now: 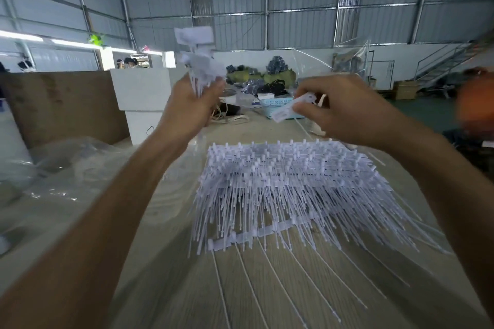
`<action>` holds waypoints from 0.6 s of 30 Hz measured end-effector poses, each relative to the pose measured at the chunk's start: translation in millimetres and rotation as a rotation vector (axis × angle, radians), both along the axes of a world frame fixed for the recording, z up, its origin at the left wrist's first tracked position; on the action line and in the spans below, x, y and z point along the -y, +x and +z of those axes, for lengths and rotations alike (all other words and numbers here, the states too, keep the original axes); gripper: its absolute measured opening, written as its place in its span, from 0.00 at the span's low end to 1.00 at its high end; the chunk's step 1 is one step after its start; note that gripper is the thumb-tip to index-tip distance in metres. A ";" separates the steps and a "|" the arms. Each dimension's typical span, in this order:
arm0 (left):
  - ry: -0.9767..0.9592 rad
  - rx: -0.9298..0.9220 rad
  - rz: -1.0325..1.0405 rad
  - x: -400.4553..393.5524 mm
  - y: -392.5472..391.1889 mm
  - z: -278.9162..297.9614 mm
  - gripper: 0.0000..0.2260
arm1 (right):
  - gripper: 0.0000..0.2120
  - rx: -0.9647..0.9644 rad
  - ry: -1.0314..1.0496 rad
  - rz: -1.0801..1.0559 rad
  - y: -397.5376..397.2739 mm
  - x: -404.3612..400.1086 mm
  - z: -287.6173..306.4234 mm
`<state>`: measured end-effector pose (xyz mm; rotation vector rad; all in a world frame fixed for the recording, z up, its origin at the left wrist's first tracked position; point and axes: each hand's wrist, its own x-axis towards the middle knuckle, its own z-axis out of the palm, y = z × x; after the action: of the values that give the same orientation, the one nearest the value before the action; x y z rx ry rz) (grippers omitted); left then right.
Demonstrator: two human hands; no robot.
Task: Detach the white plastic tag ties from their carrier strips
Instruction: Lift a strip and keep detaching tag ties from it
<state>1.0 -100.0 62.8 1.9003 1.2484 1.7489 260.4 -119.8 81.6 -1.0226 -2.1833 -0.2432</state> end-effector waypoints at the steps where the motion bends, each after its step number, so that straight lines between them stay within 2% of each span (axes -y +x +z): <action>1: -0.025 0.108 -0.121 0.7 -1.0 1.5 0.07 | 0.05 -0.025 -0.002 0.001 -0.7 0.3 0.9; 5: -0.063 0.198 -0.431 2.9 12.8 1.2 0.11 | 0.05 -0.061 -0.013 0.014 -5.9 2.4 -0.3; 8: -0.083 0.182 -0.461 7.5 26.6 -1.1 0.15 | 0.05 -0.143 -0.017 0.067 -9.5 7.1 2.3; 12: -0.156 0.239 -0.466 11.9 41.7 -3.7 0.16 | 0.04 -0.388 -0.190 0.236 -9.2 12.8 7.5; 18: -0.226 0.354 -0.709 21.2 59.9 -3.8 0.11 | 0.08 -0.546 -0.344 0.372 -11.7 14.1 5.7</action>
<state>61.0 -121.3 59.1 1.5400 0.5171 1.3958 248.7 -133.9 87.3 -0.7215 -1.8825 0.5403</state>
